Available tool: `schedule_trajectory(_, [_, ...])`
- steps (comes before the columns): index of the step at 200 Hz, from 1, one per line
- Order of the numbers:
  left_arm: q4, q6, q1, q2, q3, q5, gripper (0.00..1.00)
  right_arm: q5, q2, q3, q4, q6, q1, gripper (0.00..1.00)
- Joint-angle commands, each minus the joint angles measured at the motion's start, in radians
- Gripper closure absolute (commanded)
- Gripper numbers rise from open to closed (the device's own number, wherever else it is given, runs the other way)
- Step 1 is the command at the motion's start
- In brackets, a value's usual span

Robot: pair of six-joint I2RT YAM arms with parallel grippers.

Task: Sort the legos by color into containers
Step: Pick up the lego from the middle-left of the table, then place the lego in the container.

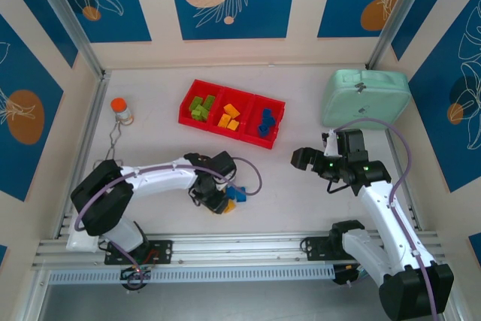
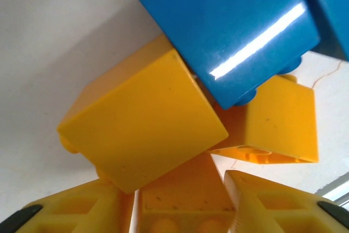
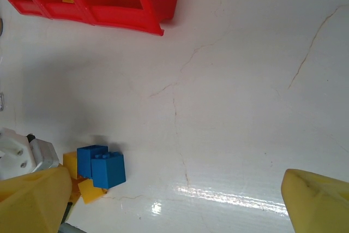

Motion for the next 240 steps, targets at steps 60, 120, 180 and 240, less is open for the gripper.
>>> schedule_trajectory(60, [-0.007, -0.065, 0.005, 0.055, -0.038, 0.02, 0.75, -0.002, 0.009, 0.011, -0.004, 0.001, 0.003, 0.01])
schedule_trajectory(120, [-0.113, -0.147, 0.007, -0.176, -0.003, -0.073, 0.81, 0.0, 0.006, 0.013, -0.007, -0.001, 0.002, 0.01])
schedule_trajectory(180, [-0.173, -0.045, 0.223, -0.316, 0.282, -0.168, 0.8, -0.003, -0.008, 0.01, -0.007, 0.008, 0.004, 0.01])
schedule_trajectory(240, [-0.176, 0.076, 0.365, 0.21, 0.88, -0.21, 0.79, -0.004, -0.04, 0.024, -0.028, 0.004, 0.02, 0.01])
